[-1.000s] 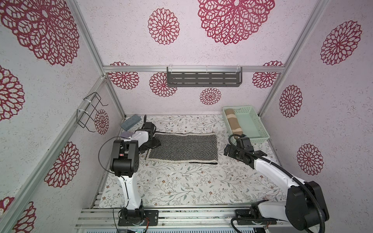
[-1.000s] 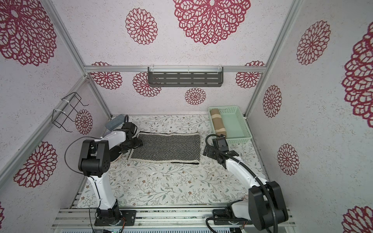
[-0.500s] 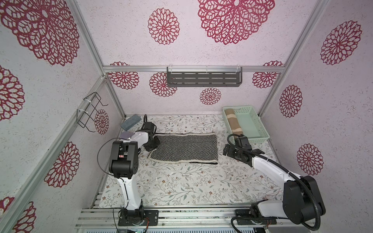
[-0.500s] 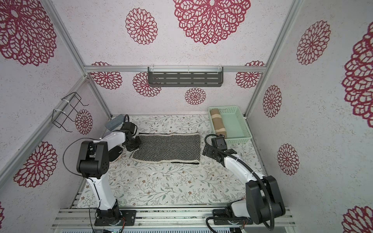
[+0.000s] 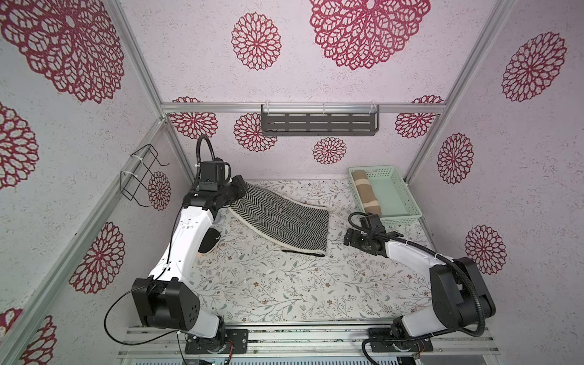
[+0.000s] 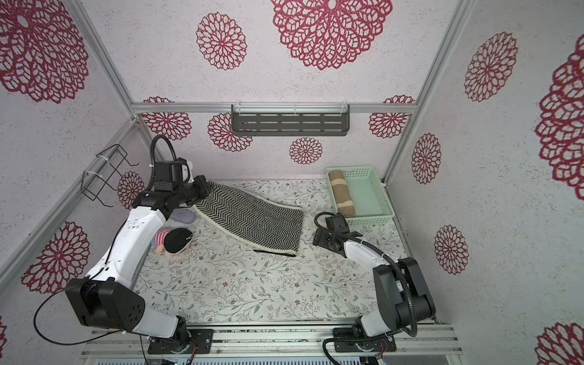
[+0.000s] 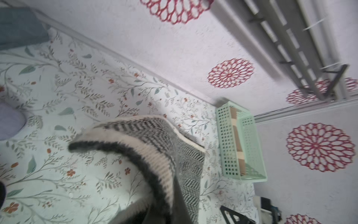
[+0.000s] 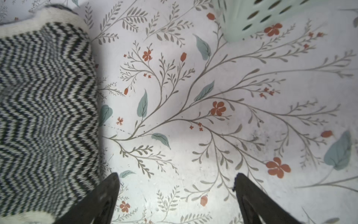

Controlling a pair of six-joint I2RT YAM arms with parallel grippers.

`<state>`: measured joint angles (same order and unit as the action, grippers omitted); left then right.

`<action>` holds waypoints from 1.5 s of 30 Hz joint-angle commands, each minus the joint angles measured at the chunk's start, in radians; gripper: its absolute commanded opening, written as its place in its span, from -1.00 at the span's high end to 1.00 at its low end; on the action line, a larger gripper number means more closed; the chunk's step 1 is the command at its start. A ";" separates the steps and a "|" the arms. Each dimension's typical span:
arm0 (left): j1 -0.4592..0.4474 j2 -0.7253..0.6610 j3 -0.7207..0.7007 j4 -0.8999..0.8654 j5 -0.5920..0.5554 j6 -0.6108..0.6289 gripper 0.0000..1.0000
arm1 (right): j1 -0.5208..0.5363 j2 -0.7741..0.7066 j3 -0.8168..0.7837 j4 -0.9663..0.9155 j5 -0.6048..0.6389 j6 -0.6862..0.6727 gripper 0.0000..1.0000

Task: Roll up the scarf and place it into the basket
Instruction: Flatten out the scarf at the center of the board, then fold the scarf at the center of the board.

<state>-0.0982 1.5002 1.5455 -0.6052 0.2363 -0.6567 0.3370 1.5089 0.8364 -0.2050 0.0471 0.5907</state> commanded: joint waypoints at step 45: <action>-0.823 0.771 0.732 0.040 0.188 -0.150 1.00 | -0.243 -0.605 0.049 -0.485 0.324 -0.090 -0.97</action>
<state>-0.9401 2.3180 2.3276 -0.6167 0.4412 -0.7948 0.1005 0.9188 0.8600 -0.7151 0.4088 0.5377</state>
